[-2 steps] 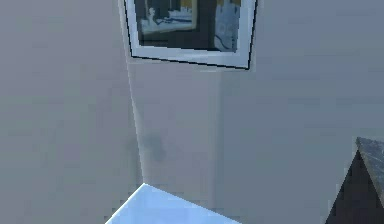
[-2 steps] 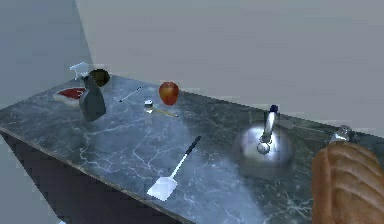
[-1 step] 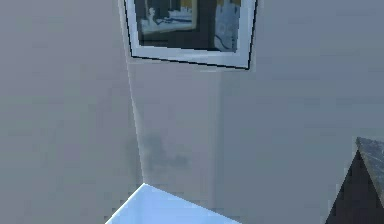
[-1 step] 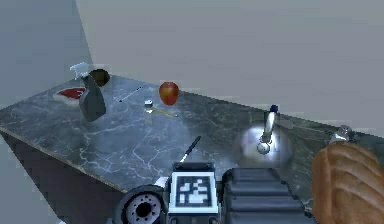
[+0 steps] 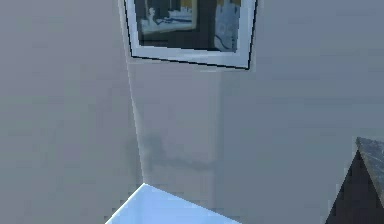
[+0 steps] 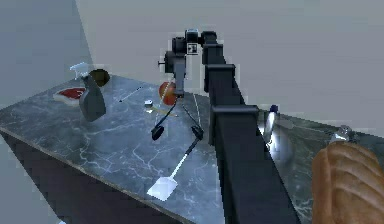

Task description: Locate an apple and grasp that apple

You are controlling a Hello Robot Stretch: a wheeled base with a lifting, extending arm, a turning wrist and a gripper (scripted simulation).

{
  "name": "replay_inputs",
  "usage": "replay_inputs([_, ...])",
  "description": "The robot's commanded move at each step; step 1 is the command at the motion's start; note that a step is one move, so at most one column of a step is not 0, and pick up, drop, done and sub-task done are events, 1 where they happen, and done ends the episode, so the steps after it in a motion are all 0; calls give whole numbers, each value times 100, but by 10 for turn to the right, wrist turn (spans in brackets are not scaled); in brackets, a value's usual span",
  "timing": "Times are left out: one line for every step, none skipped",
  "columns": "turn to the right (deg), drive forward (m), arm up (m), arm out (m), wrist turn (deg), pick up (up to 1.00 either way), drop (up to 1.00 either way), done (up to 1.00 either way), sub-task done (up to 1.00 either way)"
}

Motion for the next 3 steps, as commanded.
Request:
replay_inputs([0, 0, 0, 0, 450, 0, 0, 0, 0])
replay_inputs([0, 0, 0, 0, 450, 0, 0, 0, 0])
replay_inputs([0, 0, 0, 0, 450, 0, 0, 0, 0])
